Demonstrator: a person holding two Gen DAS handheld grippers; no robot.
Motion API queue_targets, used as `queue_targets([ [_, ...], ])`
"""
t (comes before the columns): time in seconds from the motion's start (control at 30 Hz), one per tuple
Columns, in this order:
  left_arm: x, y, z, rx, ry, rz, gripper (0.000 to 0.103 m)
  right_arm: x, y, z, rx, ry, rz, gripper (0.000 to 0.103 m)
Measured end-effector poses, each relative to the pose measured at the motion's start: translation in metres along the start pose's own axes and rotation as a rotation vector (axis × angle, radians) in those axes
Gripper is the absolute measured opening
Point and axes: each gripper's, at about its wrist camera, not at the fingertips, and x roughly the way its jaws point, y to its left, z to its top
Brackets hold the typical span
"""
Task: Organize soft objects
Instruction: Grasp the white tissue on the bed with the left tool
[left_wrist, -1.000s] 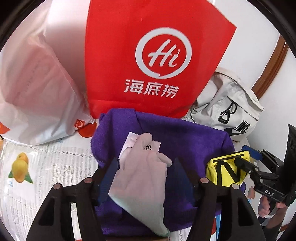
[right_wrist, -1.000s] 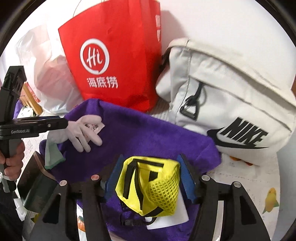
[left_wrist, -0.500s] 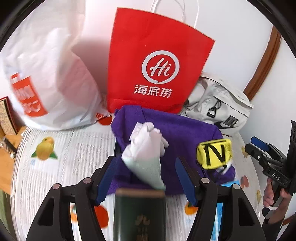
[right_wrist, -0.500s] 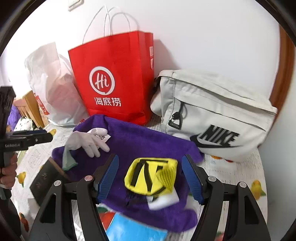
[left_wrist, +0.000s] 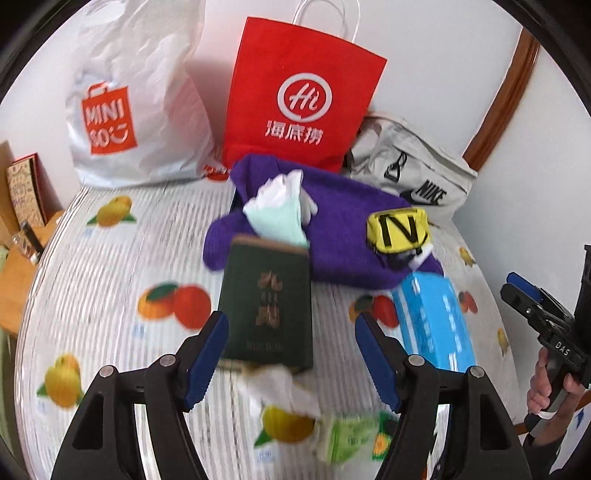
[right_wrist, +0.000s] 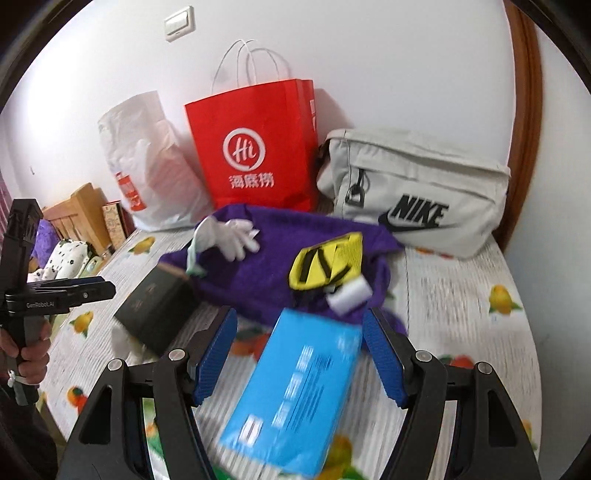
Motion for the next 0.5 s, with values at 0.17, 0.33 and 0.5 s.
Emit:
queue_targets([
  [0.17,0.003,0.003,-0.030,-0.009,0.025,-0.001,0.069,-0.016,0.001,-0.029,0.033,0.024,0.005,0.070],
  [0.33,0.024,0.011,-0.047,-0.018,0.054,0.001,0.069,-0.027,0.000,-0.053,0.046,0.059,-0.010,0.070],
  [0.5,0.044,0.021,-0.054,-0.028,0.067,-0.003,0.069,-0.026,-0.007,-0.073,0.088,0.096,-0.020,0.070],
])
